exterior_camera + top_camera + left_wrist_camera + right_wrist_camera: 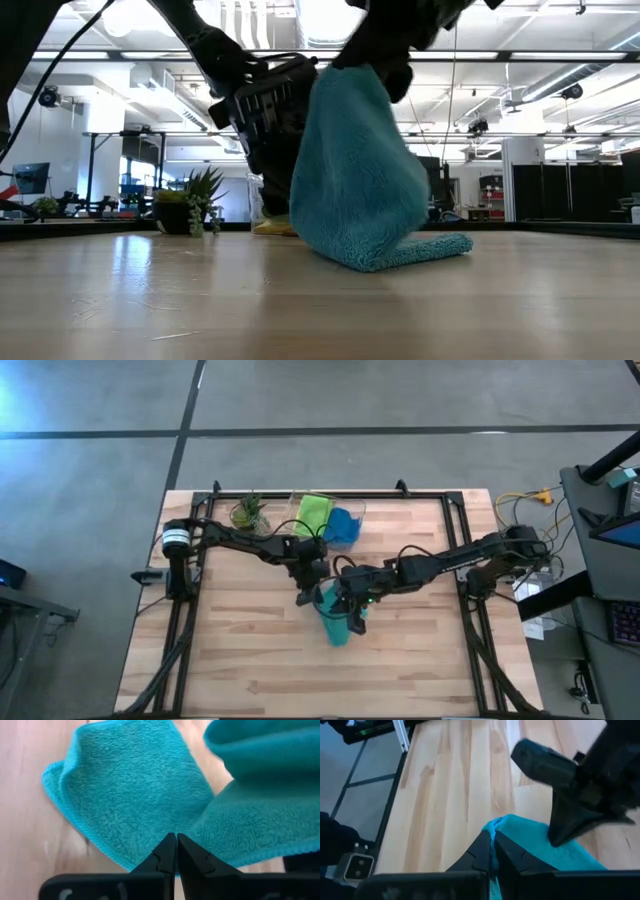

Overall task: Fold microfiber towels
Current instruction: Fold the blue towel

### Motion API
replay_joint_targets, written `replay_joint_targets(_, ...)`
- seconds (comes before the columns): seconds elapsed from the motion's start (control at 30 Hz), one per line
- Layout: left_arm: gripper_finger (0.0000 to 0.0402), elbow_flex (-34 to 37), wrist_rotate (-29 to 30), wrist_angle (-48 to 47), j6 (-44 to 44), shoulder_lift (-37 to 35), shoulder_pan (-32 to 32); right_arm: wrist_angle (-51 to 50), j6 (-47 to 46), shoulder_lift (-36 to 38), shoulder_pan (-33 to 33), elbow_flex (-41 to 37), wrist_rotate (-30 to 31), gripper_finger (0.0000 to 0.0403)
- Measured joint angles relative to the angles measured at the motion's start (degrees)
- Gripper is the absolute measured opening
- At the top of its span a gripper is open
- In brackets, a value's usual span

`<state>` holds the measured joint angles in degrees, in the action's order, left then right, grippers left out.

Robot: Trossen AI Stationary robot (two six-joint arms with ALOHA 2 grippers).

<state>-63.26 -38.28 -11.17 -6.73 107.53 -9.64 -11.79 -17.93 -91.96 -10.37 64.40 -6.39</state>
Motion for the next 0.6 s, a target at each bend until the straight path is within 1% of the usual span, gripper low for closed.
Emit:
replay_joint_targets(0.13, 0.0000, -0.04, -3.43, 0.21, 0.01, -0.21, -0.01, 0.00, -1.41, -2.23, 0.00, 2.60, -0.22, 0.0009)
replay_joint_targets(0.23, 0.0000, -0.02, -7.52, -0.24, 0.07, -0.24, -0.01, -0.43, -2.49, -4.12, 0.00, 4.26, -0.28, 0.0009)
replay_joint_targets(0.33, 0.0000, -0.02, -9.41, -4.18, 1.43, -0.33, 0.15, -1.88, -4.23, -5.91, 0.00, 5.79, -0.27, 0.0009)
replay_joint_targets(0.43, 0.0000, 0.18, -8.36, -11.45, 5.90, -0.33, 0.55, -3.08, -5.03, -7.03, 0.00, 6.51, -0.13, 0.0009)
replay_joint_targets(0.53, 0.0000, 0.78, -3.76, -17.57, 10.26, -0.33, 1.00, -3.78, -6.04, -7.56, 0.08, 6.93, 0.34, 0.0009)
replay_joint_targets(0.6, 0.0000, 1.72, -1.81, -18.62, 11.86, -0.33, 1.12, -3.94, -6.76, -7.56, 0.27, 6.79, 1.11, 0.0009)
